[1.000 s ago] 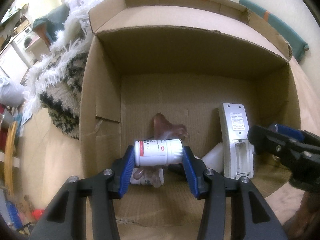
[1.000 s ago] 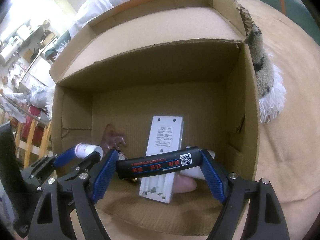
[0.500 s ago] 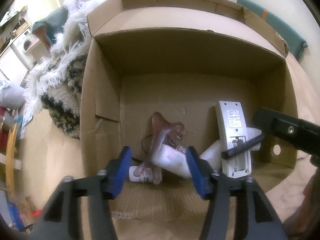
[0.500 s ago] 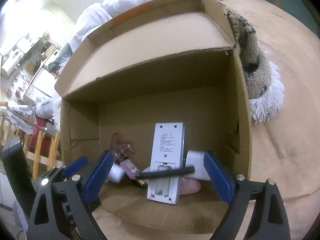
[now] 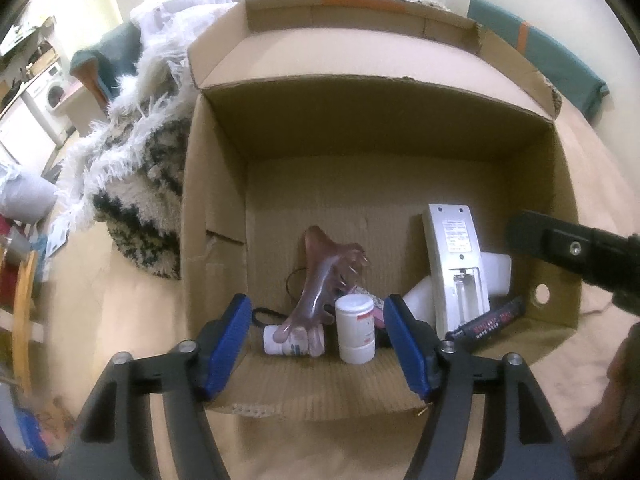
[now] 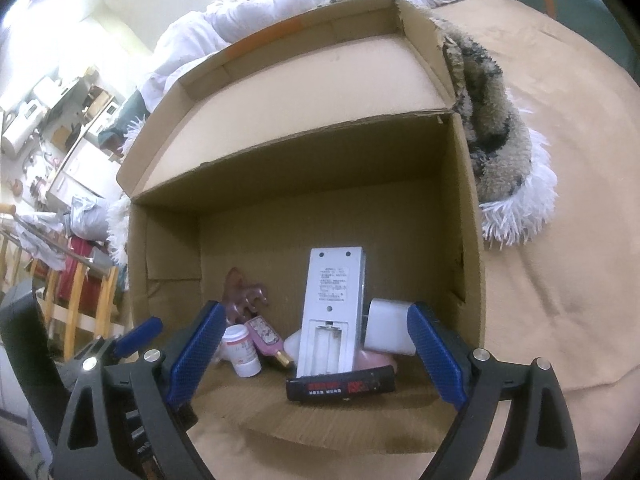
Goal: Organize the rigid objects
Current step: 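Open both tools to release the bottle and battery pack in the box, then withdraw the right tool and grasp the small AA battery on the floor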
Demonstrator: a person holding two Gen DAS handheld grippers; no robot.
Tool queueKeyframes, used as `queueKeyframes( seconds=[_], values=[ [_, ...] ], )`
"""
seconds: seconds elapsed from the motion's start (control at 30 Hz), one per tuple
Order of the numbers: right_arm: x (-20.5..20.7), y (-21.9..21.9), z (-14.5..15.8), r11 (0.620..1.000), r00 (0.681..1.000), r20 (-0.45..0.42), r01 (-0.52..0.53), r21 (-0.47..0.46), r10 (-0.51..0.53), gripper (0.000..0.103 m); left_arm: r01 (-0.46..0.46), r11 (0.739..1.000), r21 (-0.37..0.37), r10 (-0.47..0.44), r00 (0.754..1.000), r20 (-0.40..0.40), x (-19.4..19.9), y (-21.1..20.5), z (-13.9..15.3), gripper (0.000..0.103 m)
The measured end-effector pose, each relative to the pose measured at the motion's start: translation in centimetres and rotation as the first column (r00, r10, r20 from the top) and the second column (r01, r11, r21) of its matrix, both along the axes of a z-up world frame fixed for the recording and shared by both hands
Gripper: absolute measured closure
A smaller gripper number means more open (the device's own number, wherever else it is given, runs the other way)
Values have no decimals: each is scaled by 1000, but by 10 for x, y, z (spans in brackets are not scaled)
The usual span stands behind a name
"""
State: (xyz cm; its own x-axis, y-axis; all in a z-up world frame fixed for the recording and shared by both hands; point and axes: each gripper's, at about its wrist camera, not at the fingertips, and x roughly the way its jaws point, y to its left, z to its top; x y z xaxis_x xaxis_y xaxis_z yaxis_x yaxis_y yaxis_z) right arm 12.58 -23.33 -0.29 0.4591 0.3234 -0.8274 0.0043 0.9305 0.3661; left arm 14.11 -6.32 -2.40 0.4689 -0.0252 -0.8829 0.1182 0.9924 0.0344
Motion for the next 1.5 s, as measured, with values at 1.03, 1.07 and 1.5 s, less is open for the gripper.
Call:
queueKeyframes(
  seconds=[1.03, 1.07, 1.5],
  values=[
    [-82, 46, -31, 967, 978, -98, -196, -160, 182, 5, -201, 972, -120, 189, 977, -103, -69, 77, 6, 37],
    [-81, 52, -40, 958, 971, -133, -221, -182, 199, 5, -204, 971, -126, 192, 976, -105, -69, 77, 7, 37],
    [-66, 96, -114, 850, 894, -325, -412, -328, 308, 15, -200, 972, -125, 187, 976, -108, -70, 73, 4, 37]
  ],
)
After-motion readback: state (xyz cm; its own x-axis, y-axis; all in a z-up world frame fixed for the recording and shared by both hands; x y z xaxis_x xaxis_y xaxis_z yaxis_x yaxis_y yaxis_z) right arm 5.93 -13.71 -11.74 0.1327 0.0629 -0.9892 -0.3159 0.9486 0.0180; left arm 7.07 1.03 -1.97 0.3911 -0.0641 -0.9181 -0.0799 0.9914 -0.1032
